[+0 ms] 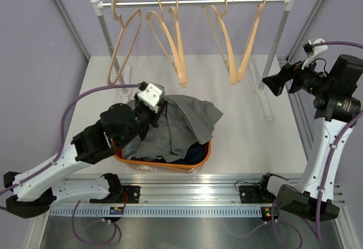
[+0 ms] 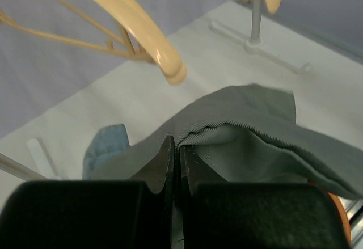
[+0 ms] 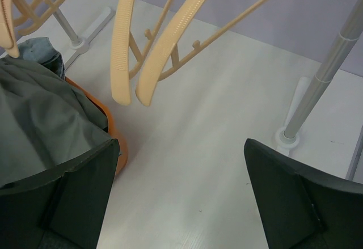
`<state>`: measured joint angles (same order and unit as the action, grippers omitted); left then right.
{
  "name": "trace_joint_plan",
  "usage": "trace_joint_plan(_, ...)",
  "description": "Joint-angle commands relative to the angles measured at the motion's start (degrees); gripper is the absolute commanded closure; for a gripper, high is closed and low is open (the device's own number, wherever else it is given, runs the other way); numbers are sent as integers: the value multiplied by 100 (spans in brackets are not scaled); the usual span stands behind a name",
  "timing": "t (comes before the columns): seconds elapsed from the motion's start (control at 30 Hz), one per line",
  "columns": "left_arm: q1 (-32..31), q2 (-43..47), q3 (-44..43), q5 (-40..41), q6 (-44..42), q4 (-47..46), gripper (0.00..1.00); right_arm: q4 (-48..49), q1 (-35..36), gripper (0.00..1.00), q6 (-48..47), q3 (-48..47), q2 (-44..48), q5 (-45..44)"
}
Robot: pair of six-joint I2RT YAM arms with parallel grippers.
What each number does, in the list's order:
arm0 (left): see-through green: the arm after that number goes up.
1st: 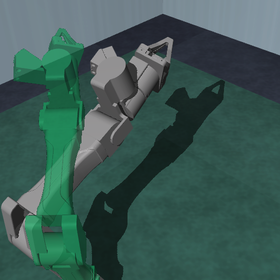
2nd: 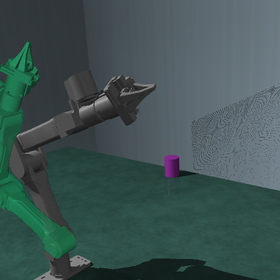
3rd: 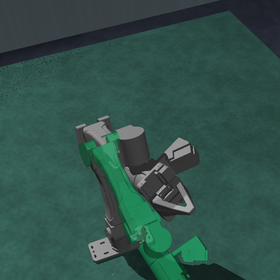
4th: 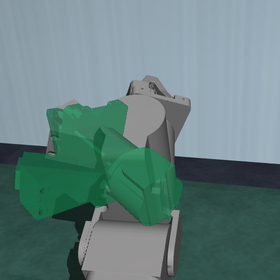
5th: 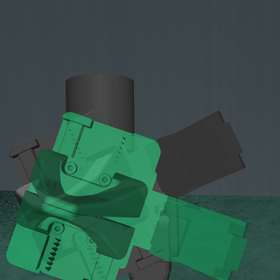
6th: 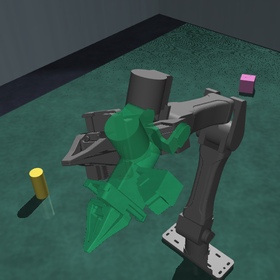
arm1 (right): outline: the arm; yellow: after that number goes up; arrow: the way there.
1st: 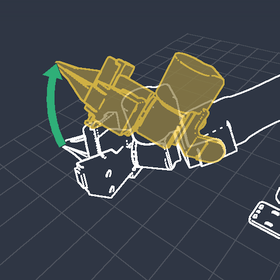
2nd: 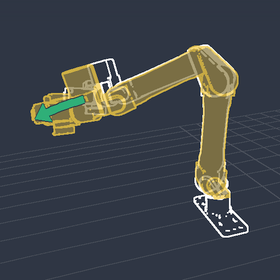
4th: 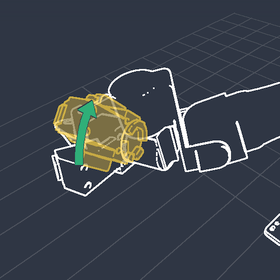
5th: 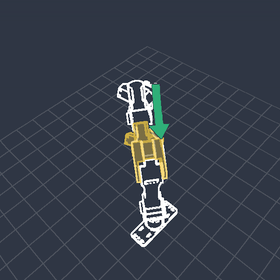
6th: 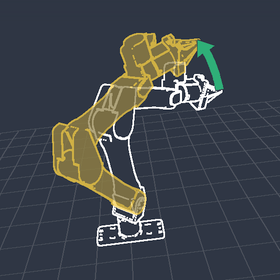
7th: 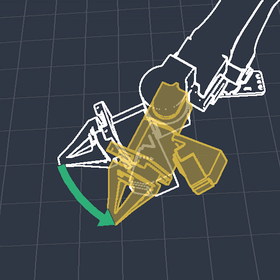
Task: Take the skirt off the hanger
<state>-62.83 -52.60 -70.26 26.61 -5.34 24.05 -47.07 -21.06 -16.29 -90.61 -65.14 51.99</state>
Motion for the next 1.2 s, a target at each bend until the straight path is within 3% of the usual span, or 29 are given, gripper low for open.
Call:
trace_joint_plan(0.0,367,-66,749,-532,751,-340,100,-162,-39,0,-295,96,221,321)
trace_joint_plan(0.33,2036,-215,2138,-2904,1940,-15,100,-171,-39,1,-410,377,441,347)
trace_joint_plan(0.53,3196,-374,2981,-3837,2459,-182,100,-136,-39,1,-401,421,450,382)
trace_joint_plan(0.67,3558,-646,3176,-4391,2521,2,99,-118,-39,1,-401,447,450,382)
trace_joint_plan(0.73,3724,-856,3185,-4673,2477,90,93,-92,-39,1,-375,456,441,400)
trace_joint_plan(0.77,3760,-883,3176,-4735,2468,143,78,-92,-39,0,-374,465,450,400)
trace_joint_plan(0.83,3839,-840,3107,-4770,2477,161,60,-74,-39,1,-374,474,450,391)
trace_joint_plan(0.87,3848,-770,3045,-4779,2459,170,42,-83,-39,1,-374,474,450,391)
trace_joint_plan(1.0,3848,-313,2440,-5068,2319,179,3,-118,-39,1,-445,474,468,339)
trace_joint_plan(1.17,3840,-101,1298,-5315,2152,353,1,-101,-39,0,-436,430,433,321)
